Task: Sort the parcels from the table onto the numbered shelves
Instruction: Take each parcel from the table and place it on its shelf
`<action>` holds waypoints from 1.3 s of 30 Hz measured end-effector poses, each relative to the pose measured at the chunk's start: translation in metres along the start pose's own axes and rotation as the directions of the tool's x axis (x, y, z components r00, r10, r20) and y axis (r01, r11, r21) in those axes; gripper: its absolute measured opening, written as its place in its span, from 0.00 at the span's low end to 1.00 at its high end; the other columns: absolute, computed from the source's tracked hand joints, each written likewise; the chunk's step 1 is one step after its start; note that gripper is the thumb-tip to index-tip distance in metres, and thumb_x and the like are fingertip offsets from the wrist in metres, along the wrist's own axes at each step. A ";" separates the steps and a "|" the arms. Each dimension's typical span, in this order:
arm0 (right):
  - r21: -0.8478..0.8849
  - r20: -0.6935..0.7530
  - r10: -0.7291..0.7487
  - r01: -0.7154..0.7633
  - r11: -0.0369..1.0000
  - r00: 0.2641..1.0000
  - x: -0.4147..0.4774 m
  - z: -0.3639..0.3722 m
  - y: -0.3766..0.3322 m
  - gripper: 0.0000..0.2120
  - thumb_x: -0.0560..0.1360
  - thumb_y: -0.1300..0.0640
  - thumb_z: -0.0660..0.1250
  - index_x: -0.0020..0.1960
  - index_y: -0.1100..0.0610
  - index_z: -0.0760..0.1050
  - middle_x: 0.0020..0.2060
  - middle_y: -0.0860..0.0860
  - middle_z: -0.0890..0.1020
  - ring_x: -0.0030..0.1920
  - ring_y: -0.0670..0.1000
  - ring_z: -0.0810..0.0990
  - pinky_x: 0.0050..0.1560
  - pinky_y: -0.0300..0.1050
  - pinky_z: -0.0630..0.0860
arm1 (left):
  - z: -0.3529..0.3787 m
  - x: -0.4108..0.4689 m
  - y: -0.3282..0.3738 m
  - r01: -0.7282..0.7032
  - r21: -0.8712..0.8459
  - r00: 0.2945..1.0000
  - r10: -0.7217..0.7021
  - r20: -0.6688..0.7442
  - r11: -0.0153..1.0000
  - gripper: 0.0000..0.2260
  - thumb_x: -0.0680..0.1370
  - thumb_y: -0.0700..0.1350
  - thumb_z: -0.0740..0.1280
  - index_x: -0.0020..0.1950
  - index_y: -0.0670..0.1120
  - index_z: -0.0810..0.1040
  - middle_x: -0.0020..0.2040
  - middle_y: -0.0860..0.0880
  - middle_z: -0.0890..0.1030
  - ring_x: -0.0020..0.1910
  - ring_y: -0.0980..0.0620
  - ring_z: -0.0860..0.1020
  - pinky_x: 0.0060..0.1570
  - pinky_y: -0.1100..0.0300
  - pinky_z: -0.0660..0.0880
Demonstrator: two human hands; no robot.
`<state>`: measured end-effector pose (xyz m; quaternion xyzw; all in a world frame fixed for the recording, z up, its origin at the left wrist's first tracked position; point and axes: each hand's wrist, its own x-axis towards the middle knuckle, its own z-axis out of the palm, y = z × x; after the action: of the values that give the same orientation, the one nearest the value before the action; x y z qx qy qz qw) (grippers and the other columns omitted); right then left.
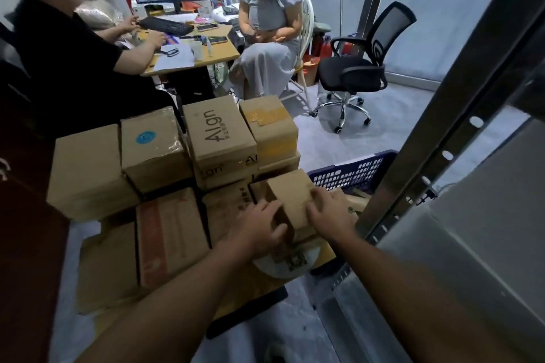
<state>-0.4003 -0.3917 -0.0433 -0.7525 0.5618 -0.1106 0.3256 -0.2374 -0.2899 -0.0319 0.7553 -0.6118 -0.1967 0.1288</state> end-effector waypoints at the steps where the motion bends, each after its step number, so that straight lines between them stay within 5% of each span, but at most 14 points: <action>1: 0.050 0.014 -0.016 0.015 0.999 1.000 0.001 0.001 0.002 0.22 0.79 0.47 0.64 0.72 0.48 0.69 0.63 0.54 0.76 0.64 0.57 0.73 0.61 0.55 0.74 | 0.004 0.003 0.000 0.010 -0.041 1.000 -0.010 0.003 0.999 0.26 0.79 0.57 0.61 0.75 0.56 0.60 0.70 0.52 0.70 0.66 0.51 0.68 0.65 0.50 0.67; 9: 0.331 -0.035 0.000 0.011 0.944 0.999 0.007 0.008 0.014 0.18 0.81 0.52 0.64 0.70 0.51 0.71 0.57 0.48 0.76 0.56 0.49 0.74 0.54 0.47 0.72 | 0.019 0.011 0.003 -0.045 -0.304 0.986 -0.006 -0.164 0.952 0.26 0.76 0.55 0.61 0.74 0.55 0.64 0.70 0.52 0.70 0.66 0.52 0.69 0.63 0.50 0.70; 11: 0.424 -0.013 0.024 -0.016 0.906 1.000 0.005 0.012 0.017 0.17 0.81 0.49 0.63 0.69 0.48 0.71 0.58 0.48 0.76 0.58 0.52 0.77 0.57 0.51 0.75 | 0.016 0.011 0.002 -0.081 -0.350 0.975 0.001 -0.222 0.933 0.25 0.75 0.54 0.61 0.73 0.55 0.65 0.69 0.52 0.70 0.64 0.52 0.69 0.60 0.52 0.71; 13: 0.509 0.022 0.026 -0.034 0.860 0.999 0.003 0.018 0.019 0.14 0.81 0.47 0.63 0.67 0.45 0.72 0.60 0.51 0.77 0.58 0.52 0.78 0.58 0.55 0.78 | 0.012 0.012 0.000 -0.092 -0.348 0.967 0.001 -0.254 0.933 0.23 0.76 0.52 0.60 0.72 0.54 0.68 0.69 0.51 0.71 0.64 0.52 0.69 0.59 0.54 0.69; 16: 0.581 0.095 0.018 -0.070 0.811 0.995 -0.001 0.024 0.019 0.13 0.82 0.51 0.63 0.66 0.44 0.71 0.59 0.52 0.77 0.56 0.49 0.79 0.54 0.46 0.79 | 0.011 0.014 -0.007 -0.056 -0.286 0.967 -0.019 -0.253 0.957 0.22 0.77 0.53 0.59 0.71 0.53 0.70 0.69 0.51 0.71 0.66 0.52 0.67 0.63 0.54 0.66; 21: 0.435 -0.004 0.072 -0.063 0.898 0.997 0.003 0.032 0.031 0.22 0.75 0.36 0.63 0.66 0.39 0.75 0.61 0.54 0.76 0.60 0.54 0.77 0.62 0.55 0.76 | 0.014 0.014 -0.019 0.038 -0.327 0.971 -0.113 -0.212 0.944 0.22 0.78 0.57 0.63 0.71 0.53 0.70 0.67 0.50 0.69 0.64 0.50 0.68 0.60 0.55 0.68; 25: 0.326 -0.082 0.102 -0.070 0.943 0.991 0.005 0.020 0.021 0.17 0.80 0.44 0.64 0.65 0.48 0.80 0.59 0.54 0.73 0.64 0.58 0.72 0.62 0.50 0.70 | 0.017 0.010 -0.021 0.031 -0.392 0.991 -0.080 -0.110 0.919 0.24 0.79 0.57 0.63 0.74 0.54 0.66 0.67 0.49 0.71 0.62 0.51 0.71 0.61 0.51 0.72; 29: 0.346 -0.067 -0.032 0.053 0.937 0.997 -0.001 0.010 0.004 0.28 0.76 0.36 0.63 0.70 0.49 0.75 0.59 0.52 0.75 0.60 0.52 0.76 0.59 0.52 0.77 | 0.015 0.009 -0.017 -0.024 -0.422 0.994 -0.025 -0.110 0.906 0.25 0.77 0.56 0.63 0.73 0.53 0.66 0.67 0.52 0.71 0.63 0.53 0.72 0.60 0.54 0.73; 32: 0.490 0.032 -0.105 0.076 0.868 0.994 -0.006 0.006 -0.008 0.25 0.79 0.48 0.69 0.74 0.48 0.67 0.54 0.45 0.79 0.52 0.44 0.80 0.46 0.39 0.79 | 0.011 0.009 -0.015 -0.066 -0.472 0.984 -0.020 -0.174 0.879 0.24 0.76 0.54 0.64 0.72 0.53 0.68 0.64 0.53 0.72 0.59 0.55 0.73 0.54 0.61 0.73; 36: 0.556 -0.020 -0.095 0.090 0.826 0.995 -0.006 0.014 -0.006 0.27 0.79 0.57 0.68 0.75 0.47 0.64 0.56 0.47 0.79 0.53 0.47 0.82 0.52 0.49 0.83 | 0.004 0.008 -0.018 -0.097 -0.489 0.980 -0.002 -0.198 0.867 0.21 0.78 0.50 0.65 0.71 0.53 0.69 0.63 0.56 0.74 0.59 0.61 0.73 0.49 0.70 0.68; 39: 0.610 -0.007 -0.115 0.095 0.786 0.993 -0.007 0.016 -0.004 0.24 0.81 0.59 0.65 0.74 0.46 0.65 0.55 0.42 0.77 0.52 0.43 0.81 0.46 0.39 0.81 | 0.002 0.006 -0.020 -0.065 -0.503 0.984 -0.030 -0.178 0.862 0.21 0.78 0.53 0.64 0.71 0.55 0.68 0.62 0.55 0.74 0.58 0.59 0.74 0.47 0.70 0.68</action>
<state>-0.3916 -0.3788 -0.0516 -0.6391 0.4485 -0.2922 0.5523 -0.2194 -0.2913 -0.0432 0.7039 -0.5314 -0.2804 0.3788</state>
